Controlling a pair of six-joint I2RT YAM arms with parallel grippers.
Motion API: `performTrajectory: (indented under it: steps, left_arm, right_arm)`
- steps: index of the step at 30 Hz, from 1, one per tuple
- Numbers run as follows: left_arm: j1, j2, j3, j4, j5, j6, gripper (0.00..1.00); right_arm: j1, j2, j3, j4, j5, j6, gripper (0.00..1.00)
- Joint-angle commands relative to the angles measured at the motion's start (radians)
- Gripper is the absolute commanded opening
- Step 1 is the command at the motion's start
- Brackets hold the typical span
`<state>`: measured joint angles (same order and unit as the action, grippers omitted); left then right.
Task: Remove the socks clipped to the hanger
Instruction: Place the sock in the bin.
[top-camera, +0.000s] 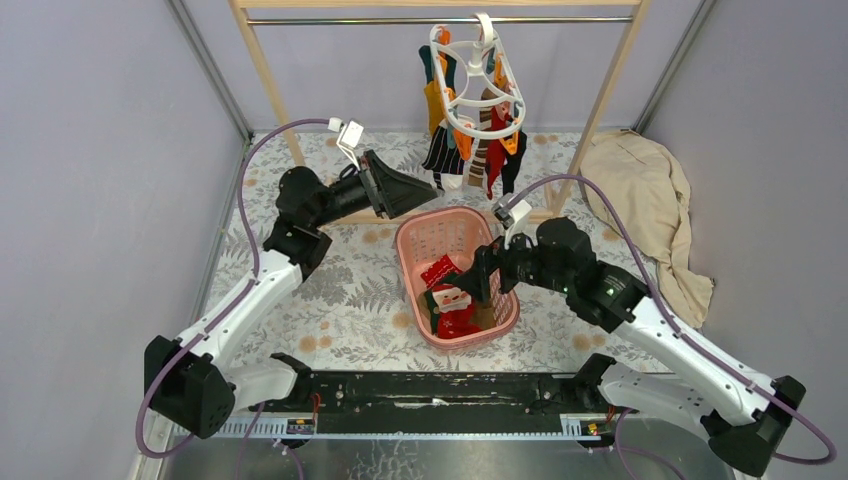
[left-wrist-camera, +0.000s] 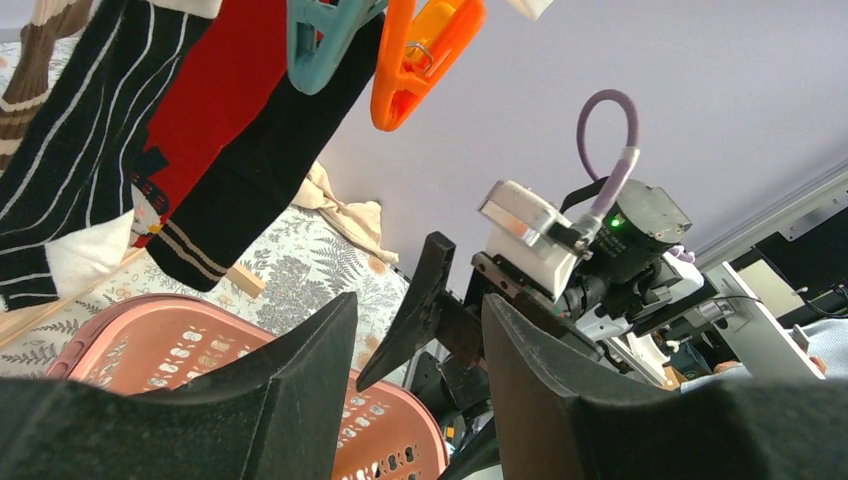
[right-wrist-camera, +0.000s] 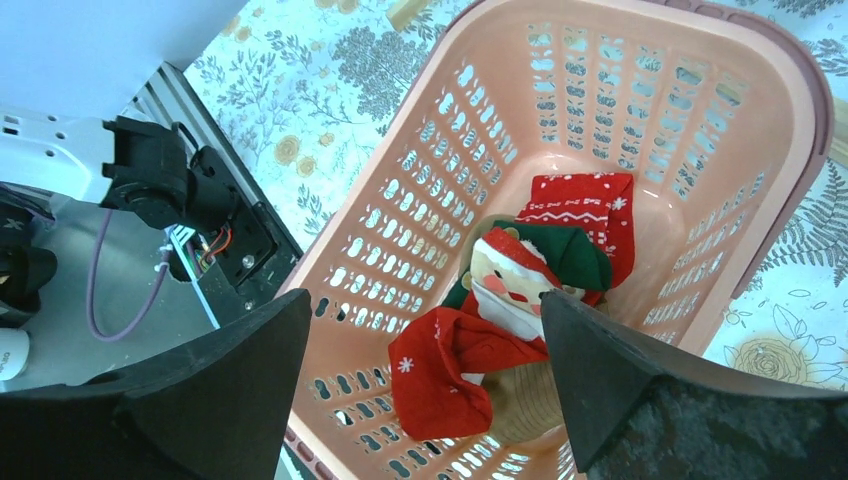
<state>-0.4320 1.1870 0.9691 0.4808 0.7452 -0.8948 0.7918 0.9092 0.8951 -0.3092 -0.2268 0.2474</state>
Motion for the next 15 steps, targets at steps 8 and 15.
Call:
performTrajectory:
  steps: [8, 15]
  left_arm:
    - [-0.007, -0.065, -0.007, -0.069, -0.019, 0.052, 0.64]
    - [-0.006, -0.092, -0.002, -0.128, -0.022, 0.074, 0.99]
  right_arm:
    - [-0.006, -0.068, 0.035, -0.036, 0.021, 0.012, 1.00]
    - [-0.005, -0.089, 0.023, -0.045, 0.024, 0.023, 1.00]
